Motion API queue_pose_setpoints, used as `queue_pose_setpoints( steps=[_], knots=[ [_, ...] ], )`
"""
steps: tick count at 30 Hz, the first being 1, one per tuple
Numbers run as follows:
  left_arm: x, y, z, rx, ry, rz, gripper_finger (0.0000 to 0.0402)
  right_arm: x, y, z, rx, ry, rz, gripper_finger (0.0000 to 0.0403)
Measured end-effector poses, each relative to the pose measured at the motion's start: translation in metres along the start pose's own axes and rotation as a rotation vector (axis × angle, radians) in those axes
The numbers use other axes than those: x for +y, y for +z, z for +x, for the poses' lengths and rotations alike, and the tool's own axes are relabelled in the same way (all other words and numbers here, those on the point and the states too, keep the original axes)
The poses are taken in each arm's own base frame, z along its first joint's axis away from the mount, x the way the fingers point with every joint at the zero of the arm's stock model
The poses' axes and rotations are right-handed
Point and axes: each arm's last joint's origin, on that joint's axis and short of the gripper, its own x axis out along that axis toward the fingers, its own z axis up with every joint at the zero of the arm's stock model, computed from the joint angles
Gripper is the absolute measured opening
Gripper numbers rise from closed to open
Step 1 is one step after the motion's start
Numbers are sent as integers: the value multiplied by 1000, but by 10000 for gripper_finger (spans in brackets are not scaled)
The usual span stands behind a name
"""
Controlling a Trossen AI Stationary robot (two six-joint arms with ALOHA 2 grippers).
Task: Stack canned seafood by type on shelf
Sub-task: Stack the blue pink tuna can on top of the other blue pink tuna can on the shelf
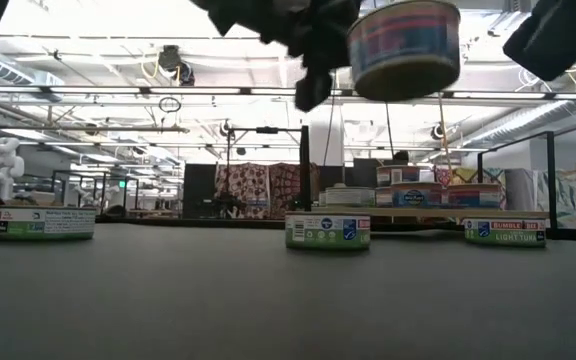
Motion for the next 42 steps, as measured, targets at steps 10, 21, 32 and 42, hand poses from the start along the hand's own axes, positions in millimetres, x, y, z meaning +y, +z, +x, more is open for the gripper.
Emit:
queue_pose_setpoints(
  steps=[10, 21, 32, 42],
  knots=[
    [44, 82, -54, -265, 147, 40, 0, -19, 5, -30, -128, -112, 10, 0],
    [127, 119, -50, -456, 256, -66, 0, -26, 5, -32, -142, -177, -11, 0],
    [176, 145, 6, -507, 252, -91, 0, -26, 4, -32, -133, -181, 9, 0],
    [197, 136, 17, -394, 355, -136, 0, -29, 0, -32, -102, -204, 29, 0]
  ],
)
